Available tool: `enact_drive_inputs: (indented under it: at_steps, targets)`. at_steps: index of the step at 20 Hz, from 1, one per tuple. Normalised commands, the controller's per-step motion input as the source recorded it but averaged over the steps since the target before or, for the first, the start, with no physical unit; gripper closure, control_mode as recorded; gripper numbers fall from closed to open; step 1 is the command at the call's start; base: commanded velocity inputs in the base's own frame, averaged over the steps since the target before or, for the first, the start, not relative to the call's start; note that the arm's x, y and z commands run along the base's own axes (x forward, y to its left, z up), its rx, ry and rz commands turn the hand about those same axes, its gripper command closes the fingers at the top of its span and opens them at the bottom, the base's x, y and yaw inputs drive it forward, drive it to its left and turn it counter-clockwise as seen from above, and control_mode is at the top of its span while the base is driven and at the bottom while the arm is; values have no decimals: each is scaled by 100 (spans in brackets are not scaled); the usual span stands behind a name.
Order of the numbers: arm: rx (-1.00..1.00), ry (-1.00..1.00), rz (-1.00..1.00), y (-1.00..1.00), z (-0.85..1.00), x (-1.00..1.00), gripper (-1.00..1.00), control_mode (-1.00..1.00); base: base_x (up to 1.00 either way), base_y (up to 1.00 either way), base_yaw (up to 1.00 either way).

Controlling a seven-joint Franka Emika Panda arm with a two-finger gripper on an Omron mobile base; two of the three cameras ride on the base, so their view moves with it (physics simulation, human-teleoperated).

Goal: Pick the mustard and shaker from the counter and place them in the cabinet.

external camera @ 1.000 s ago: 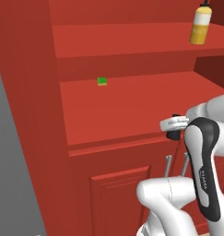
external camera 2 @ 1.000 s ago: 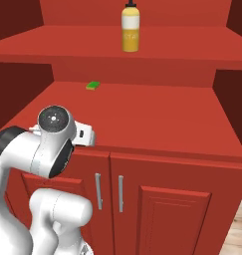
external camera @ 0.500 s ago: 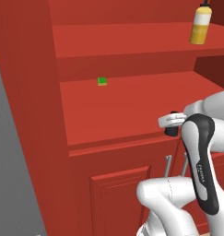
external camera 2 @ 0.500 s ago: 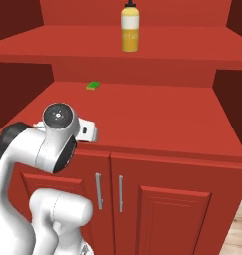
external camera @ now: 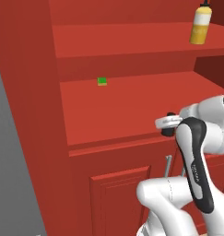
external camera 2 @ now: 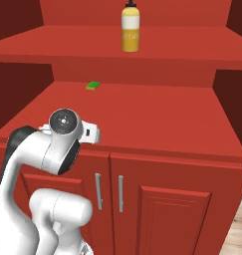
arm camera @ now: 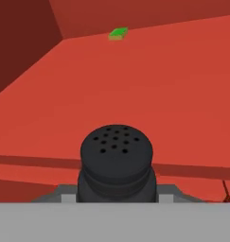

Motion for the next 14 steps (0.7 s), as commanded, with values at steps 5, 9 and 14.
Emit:
enact_drive_inputs:
  at_steps: [5, 9, 14]
  targets:
    - [0, 0, 0, -4, -11, 39, 100, -100, 0, 0, 0]
    - [0, 0, 0, -7, -10, 42, 100, -100, 0, 0, 0]
    - [0, 0, 0, -9, -19, 53, 100, -100, 0, 0, 0]
